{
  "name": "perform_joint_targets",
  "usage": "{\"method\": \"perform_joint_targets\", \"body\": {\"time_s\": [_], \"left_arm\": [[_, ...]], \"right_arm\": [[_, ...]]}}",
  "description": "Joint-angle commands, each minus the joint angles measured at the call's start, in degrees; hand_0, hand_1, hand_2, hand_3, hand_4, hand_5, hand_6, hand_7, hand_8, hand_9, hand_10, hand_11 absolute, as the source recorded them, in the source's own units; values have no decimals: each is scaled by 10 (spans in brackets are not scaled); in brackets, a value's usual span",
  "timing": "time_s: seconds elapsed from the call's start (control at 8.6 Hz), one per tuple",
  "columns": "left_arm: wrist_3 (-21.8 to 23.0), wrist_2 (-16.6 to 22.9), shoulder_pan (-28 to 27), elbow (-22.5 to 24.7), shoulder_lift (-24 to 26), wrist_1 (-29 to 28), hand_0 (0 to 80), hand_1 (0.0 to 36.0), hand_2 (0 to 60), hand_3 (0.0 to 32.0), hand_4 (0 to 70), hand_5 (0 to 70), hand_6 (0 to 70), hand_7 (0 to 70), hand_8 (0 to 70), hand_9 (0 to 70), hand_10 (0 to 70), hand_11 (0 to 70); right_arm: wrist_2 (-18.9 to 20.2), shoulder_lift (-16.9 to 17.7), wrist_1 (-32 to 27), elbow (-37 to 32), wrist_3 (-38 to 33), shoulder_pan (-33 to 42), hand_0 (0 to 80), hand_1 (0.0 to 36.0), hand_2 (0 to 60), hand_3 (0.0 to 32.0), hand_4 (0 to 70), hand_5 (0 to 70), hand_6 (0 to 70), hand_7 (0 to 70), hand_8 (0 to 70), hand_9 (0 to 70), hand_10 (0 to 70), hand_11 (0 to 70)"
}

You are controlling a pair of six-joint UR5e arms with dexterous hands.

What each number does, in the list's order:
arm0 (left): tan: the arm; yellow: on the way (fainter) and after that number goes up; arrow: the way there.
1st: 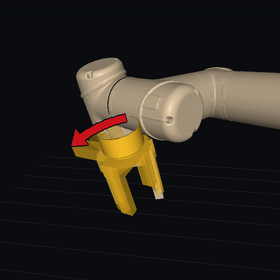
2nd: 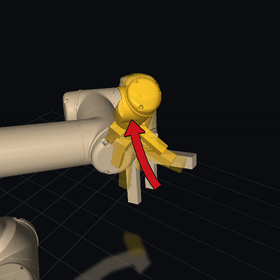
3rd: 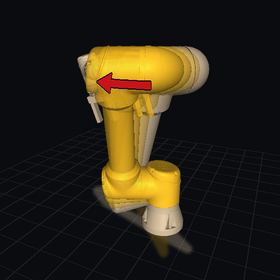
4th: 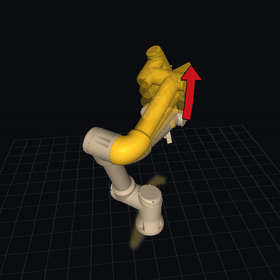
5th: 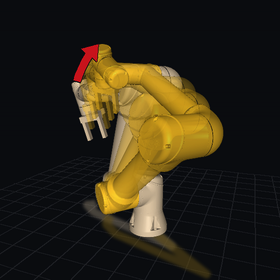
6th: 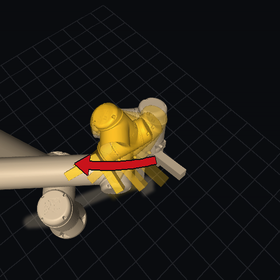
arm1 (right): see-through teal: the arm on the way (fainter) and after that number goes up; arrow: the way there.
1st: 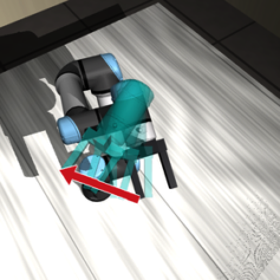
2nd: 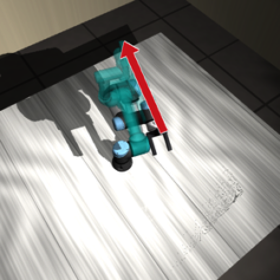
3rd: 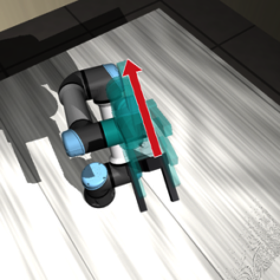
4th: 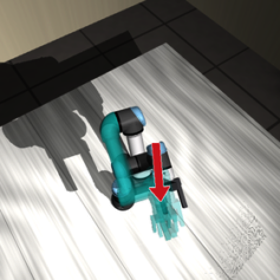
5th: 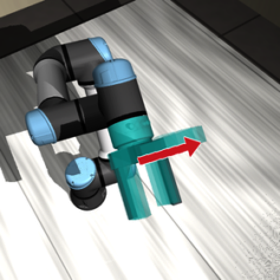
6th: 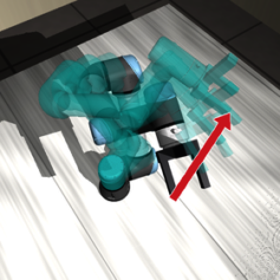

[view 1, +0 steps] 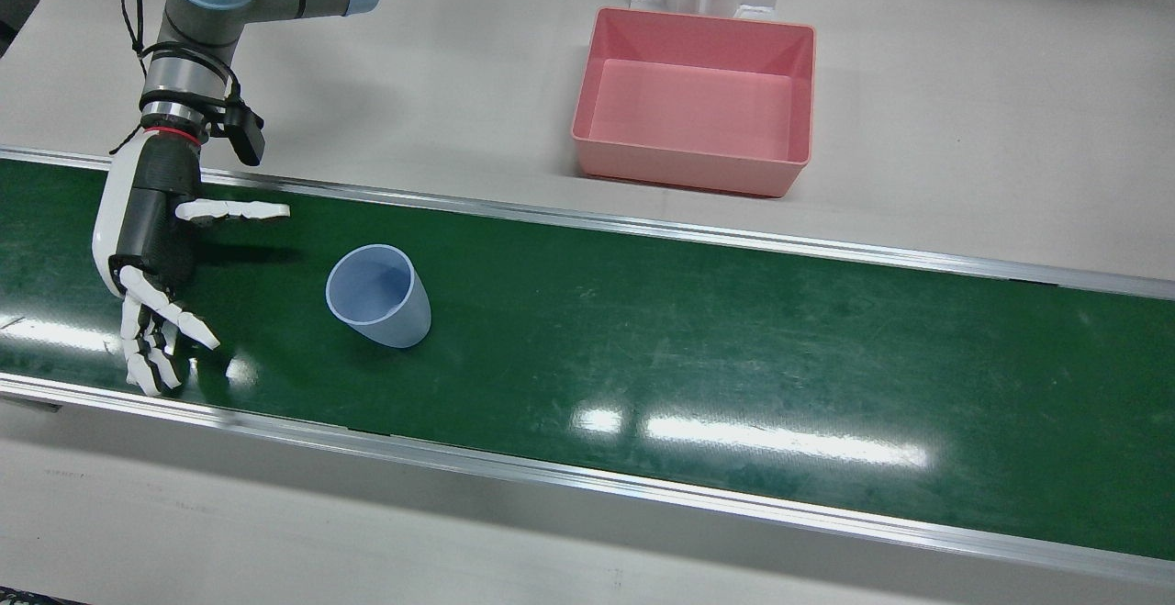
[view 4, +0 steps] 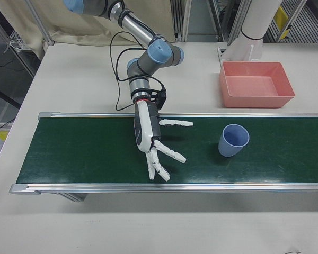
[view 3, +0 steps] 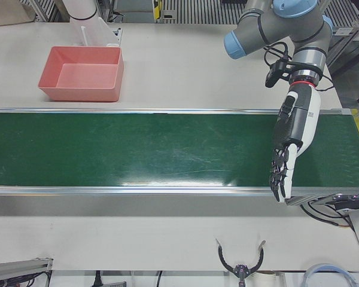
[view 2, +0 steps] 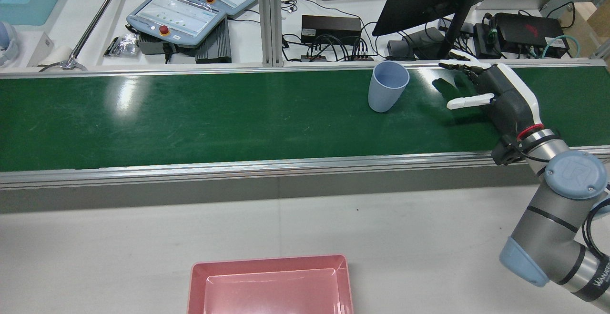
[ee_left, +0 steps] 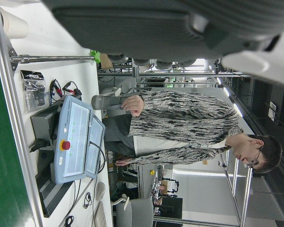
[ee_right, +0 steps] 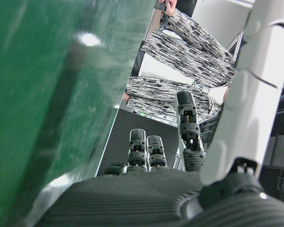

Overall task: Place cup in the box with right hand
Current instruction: 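Close the right hand fingers around the light blue cup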

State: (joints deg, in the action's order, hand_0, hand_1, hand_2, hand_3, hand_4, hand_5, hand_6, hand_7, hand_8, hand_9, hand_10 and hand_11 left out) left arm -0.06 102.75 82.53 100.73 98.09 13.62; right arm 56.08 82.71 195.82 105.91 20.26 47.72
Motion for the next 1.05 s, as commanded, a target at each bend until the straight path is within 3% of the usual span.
{"method": "perform_joint_targets", "body": {"time_s": [0.0, 0.23, 0.35, 0.58, 0.81, 0.93], "left_arm": [[0, 0, 0, 0, 0, 0, 0, 0, 0, 0, 0, 0, 0, 0, 0, 0, 0, 0], [0, 0, 0, 1, 0, 0, 0, 0, 0, 0, 0, 0, 0, 0, 0, 0, 0, 0], [0, 0, 0, 0, 0, 0, 0, 0, 0, 0, 0, 0, 0, 0, 0, 0, 0, 0], [0, 0, 0, 0, 0, 0, 0, 0, 0, 0, 0, 0, 0, 0, 0, 0, 0, 0], [0, 0, 0, 1, 0, 0, 0, 0, 0, 0, 0, 0, 0, 0, 0, 0, 0, 0], [0, 0, 0, 1, 0, 0, 0, 0, 0, 0, 0, 0, 0, 0, 0, 0, 0, 0]], "right_arm": [[0, 0, 0, -1, 2, -4, 556, 148, 0, 0, 227, 64, 58, 195, 105, 191, 15, 40], [0, 0, 0, -1, 2, -4, 546, 168, 62, 0, 207, 64, 59, 200, 108, 195, 18, 44], [0, 0, 0, -1, 2, -4, 547, 169, 62, 0, 210, 65, 60, 202, 110, 197, 19, 45], [-16, 1, 1, 0, 2, 0, 537, 202, 158, 0, 185, 67, 64, 215, 116, 207, 23, 52], [-27, 3, 3, -1, 2, 3, 572, 206, 103, 0, 237, 76, 79, 275, 145, 254, 36, 72], [-27, 4, 30, 2, -2, 7, 593, 206, 84, 0, 312, 82, 106, 399, 185, 328, 51, 94]]}}
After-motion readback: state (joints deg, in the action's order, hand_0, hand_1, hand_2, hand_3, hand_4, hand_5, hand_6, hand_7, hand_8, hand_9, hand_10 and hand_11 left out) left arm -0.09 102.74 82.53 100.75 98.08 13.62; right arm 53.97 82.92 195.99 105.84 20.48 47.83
